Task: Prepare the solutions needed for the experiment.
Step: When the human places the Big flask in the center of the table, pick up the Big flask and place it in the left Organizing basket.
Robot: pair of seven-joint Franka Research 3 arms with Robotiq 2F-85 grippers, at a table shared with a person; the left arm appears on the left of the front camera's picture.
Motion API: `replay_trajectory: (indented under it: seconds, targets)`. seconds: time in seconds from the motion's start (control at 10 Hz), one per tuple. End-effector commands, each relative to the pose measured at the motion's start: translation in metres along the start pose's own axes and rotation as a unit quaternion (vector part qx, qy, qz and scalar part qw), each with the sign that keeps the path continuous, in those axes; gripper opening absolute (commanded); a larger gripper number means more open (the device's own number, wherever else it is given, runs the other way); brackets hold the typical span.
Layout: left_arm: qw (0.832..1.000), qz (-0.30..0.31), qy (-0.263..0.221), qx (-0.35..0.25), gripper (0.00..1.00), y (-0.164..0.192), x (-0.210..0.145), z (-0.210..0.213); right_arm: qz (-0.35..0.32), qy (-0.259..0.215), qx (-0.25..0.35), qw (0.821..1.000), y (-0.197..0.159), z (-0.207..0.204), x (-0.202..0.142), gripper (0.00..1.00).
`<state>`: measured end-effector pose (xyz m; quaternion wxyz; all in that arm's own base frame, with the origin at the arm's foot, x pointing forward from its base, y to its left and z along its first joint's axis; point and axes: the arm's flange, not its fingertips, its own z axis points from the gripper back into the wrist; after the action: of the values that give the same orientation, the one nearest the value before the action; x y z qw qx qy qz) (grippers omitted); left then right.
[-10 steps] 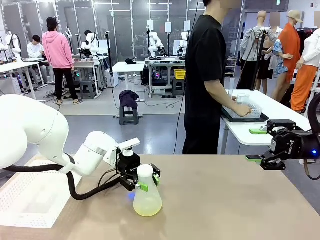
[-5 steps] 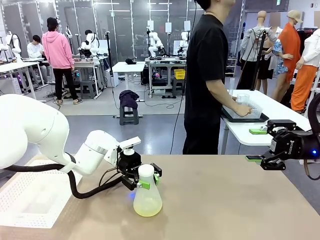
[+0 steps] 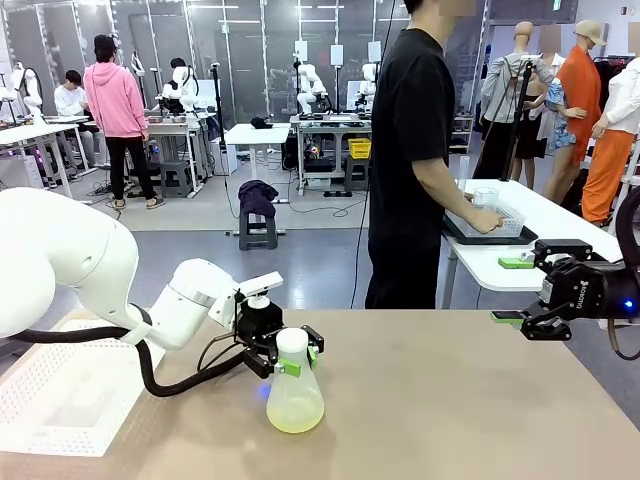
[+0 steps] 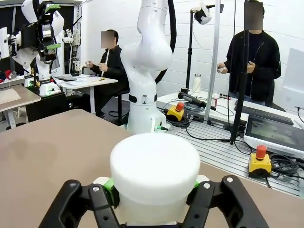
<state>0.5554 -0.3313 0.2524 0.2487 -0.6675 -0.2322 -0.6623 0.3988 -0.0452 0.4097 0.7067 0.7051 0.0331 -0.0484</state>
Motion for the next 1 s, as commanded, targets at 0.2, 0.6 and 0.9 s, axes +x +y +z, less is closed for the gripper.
replay_trajectory:
  seconds: [0.2, 0.6, 0.9]
  targets:
    - [1.000, 0.002, -0.007, 0.022, 0.16, 0.001, 0.017, 0.004, 0.008, 0.001, 0.004, 1.000, 0.001, 0.000, 0.000, 0.86]
    - [1.000, -0.002, 0.005, 0.001, 0.16, -0.003, 0.068, -0.004, 0.008, 0.001, 0.004, 1.000, 0.001, 0.000, 0.000, 0.86]
    - [0.999, 0.013, 0.026, 0.017, 0.16, -0.006, 0.116, -0.007, 0.008, 0.001, 0.004, 1.000, 0.001, 0.000, 0.000, 0.86]
